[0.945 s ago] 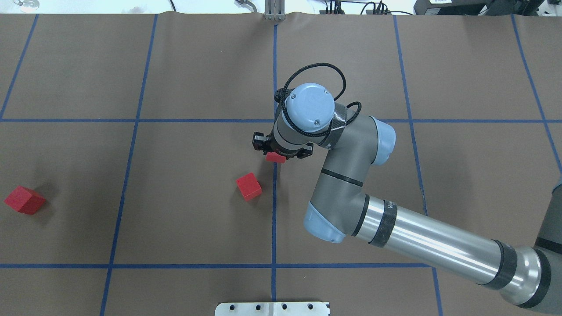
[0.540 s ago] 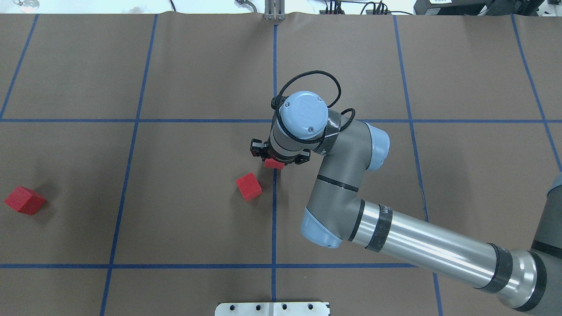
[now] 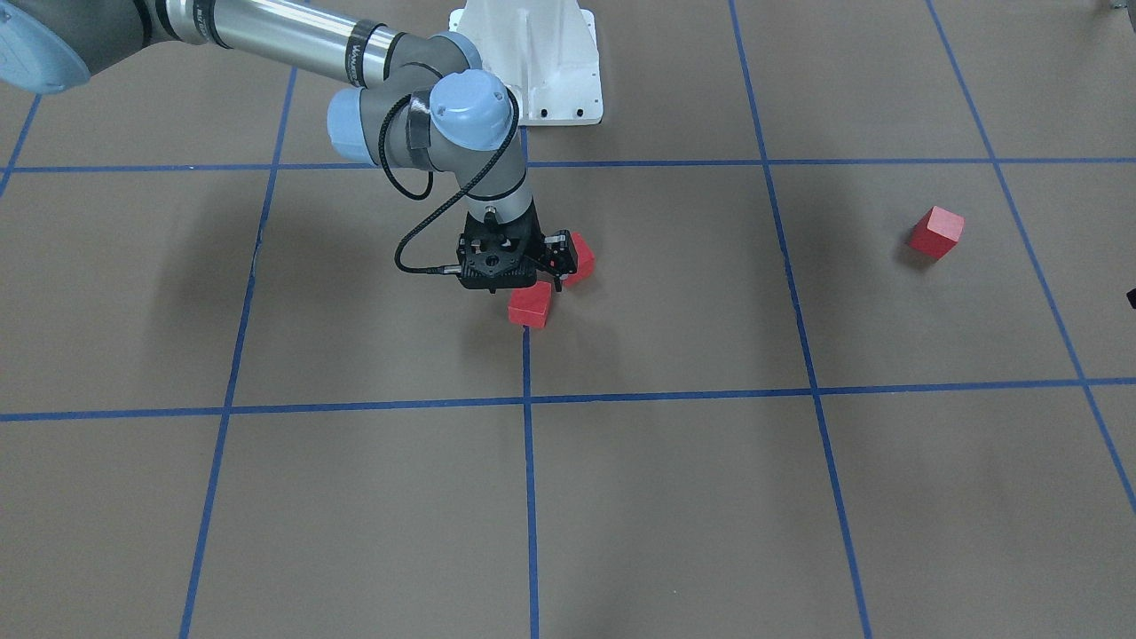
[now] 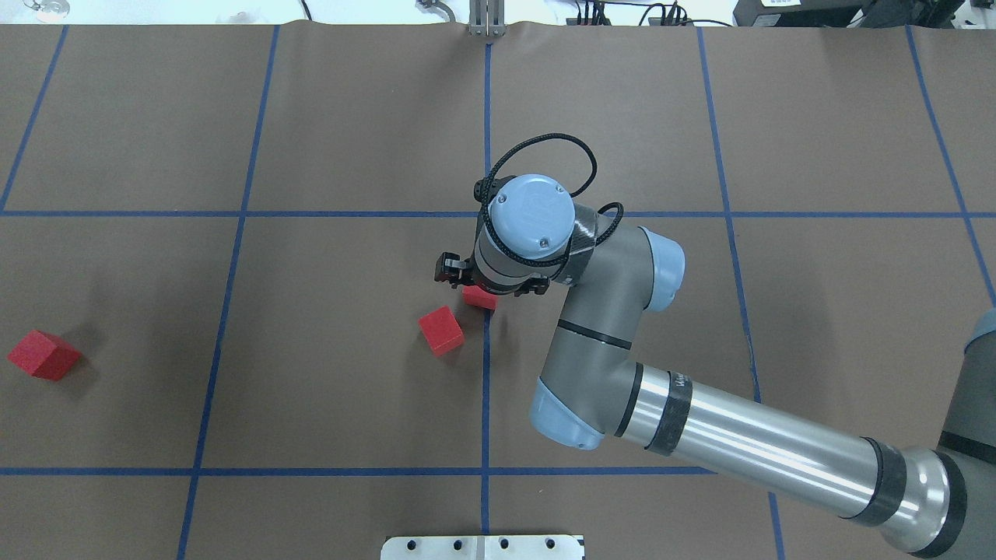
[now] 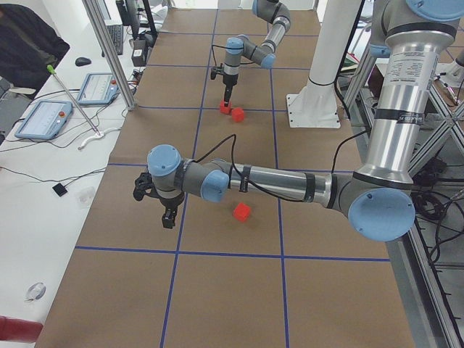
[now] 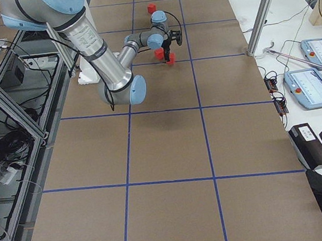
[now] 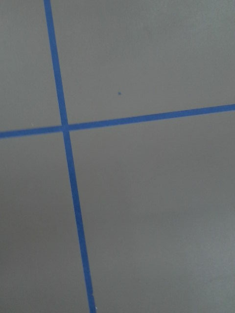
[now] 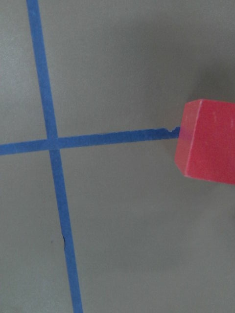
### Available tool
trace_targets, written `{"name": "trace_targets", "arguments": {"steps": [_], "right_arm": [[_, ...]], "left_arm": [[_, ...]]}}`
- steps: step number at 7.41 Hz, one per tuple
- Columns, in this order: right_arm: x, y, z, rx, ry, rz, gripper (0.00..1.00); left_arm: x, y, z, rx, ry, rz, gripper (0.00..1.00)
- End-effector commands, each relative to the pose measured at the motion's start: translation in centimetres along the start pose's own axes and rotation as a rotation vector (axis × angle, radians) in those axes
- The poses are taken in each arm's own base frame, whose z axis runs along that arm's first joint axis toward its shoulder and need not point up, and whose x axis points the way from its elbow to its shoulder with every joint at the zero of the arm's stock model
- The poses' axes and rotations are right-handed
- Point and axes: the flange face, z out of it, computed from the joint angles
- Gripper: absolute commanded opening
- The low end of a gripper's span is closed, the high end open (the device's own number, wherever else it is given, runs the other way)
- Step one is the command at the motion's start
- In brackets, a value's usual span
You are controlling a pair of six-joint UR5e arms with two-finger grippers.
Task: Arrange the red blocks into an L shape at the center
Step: 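Release the cube beside the center cube and lift the right gripper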
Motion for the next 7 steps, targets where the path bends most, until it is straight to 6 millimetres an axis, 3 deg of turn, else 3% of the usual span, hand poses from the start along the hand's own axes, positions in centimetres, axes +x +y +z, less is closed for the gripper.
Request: {"name": "trace_targets", "arguments": {"steps": [1,3,4,6,7], "right_arm": [[4.8,-4.3,-5.4,-0.007,-0.053,0.019,1.0],[16.0,-10.0,-11.2,-0.031,-0.073,-0.047,1.0],[19.8,-11.8,-11.7,-0.026,-0.05,-0.045,1.0],[26.0,-13.6,-11.4,-0.005,0.011,-0.087,1.0],[26.9,-14.6,-11.8,0.007,0.019,-0.083,1.0]], "left_arm": [[9.6,0.4,2.4,0.016,0.075,-0.22,1.0],[22.8,2.2,3.1,-0.042,0.162,-0.344,1.0],[29.9,3.2,4.0,-0.068,0.193,-0.388,1.0],[43.8,7.5,7.3,-0.104,0.179,-0.484,1.0],[51.1,10.1,8.7,-0.129,0.148,-0.454,1.0]]}}
